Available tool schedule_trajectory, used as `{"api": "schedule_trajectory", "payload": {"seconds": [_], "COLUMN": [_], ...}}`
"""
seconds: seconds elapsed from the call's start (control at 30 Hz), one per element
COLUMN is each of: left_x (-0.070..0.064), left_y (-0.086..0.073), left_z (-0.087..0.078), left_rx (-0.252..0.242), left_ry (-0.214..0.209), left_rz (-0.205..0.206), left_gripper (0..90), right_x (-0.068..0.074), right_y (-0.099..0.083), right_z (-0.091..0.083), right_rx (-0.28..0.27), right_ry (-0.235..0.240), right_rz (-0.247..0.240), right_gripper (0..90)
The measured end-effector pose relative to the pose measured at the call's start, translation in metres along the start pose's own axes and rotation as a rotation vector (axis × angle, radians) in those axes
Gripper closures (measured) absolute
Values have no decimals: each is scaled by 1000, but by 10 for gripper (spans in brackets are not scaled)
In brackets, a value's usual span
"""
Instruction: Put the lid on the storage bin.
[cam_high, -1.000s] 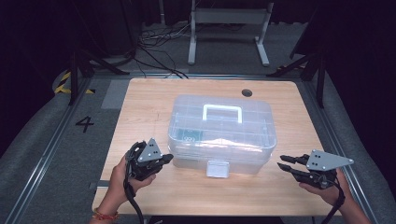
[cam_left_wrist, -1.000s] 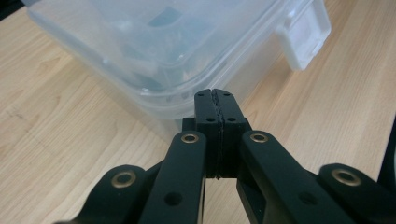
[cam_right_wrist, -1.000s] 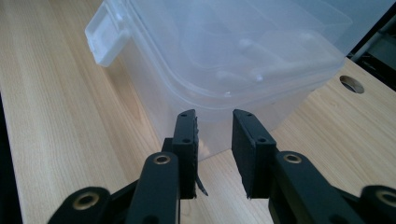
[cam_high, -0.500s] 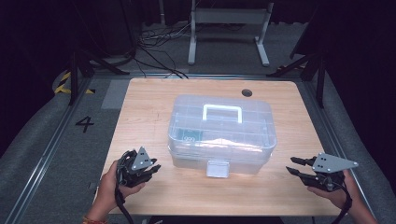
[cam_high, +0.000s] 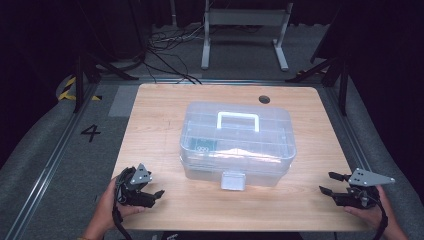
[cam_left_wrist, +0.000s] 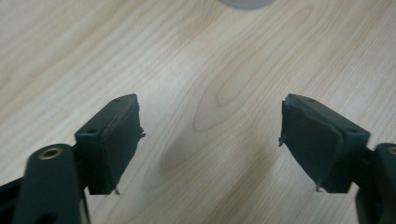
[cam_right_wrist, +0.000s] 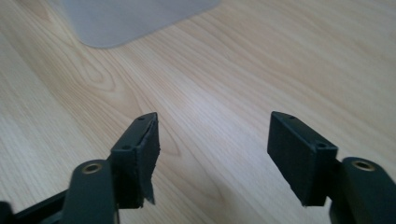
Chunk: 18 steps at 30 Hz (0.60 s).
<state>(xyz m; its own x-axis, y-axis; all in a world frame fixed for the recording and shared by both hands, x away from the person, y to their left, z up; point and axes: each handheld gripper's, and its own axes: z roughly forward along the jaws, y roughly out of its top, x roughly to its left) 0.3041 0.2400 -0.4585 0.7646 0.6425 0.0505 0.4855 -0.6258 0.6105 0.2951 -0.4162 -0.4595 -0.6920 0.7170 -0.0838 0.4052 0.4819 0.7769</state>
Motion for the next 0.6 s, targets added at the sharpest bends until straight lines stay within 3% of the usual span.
{"api": "schedule_trajectory", "payload": {"seconds": [0.1, 0.17, 0.2, 0.23, 0.27, 0.33, 0.43, 0.6], "left_x": [2, 2, 2, 3, 3, 3, 2, 2], "left_y": [-10, -13, -15, -20, -20, -26, -26, -26], "left_z": [6, 9, 9, 11, 11, 12, 12, 12], "left_rx": [-5, 9, -3, -52, -52, -100, -96, -98], "left_ry": [-20, -19, -21, -14, -14, -15, -7, -7], "left_rz": [-40, -44, -55, -87, -87, -100, -103, -104], "left_gripper": [171, 171, 151, 151, 153, 151, 150, 149], "right_x": [-6, -8, -11, -12, -12, -13, -15, -13], "right_y": [-15, -19, -26, -29, -29, -31, -30, -29], "right_z": [1, 2, 3, 4, 4, 6, 10, 12], "right_rx": [-5, -9, -12, -9, -9, 13, 52, 59], "right_ry": [-2, -6, -19, -27, -27, -44, -52, -55], "right_rz": [71, 90, 127, 142, 142, 160, 170, 167], "right_gripper": [297, 287, 268, 257, 257, 238, 225, 201]}}
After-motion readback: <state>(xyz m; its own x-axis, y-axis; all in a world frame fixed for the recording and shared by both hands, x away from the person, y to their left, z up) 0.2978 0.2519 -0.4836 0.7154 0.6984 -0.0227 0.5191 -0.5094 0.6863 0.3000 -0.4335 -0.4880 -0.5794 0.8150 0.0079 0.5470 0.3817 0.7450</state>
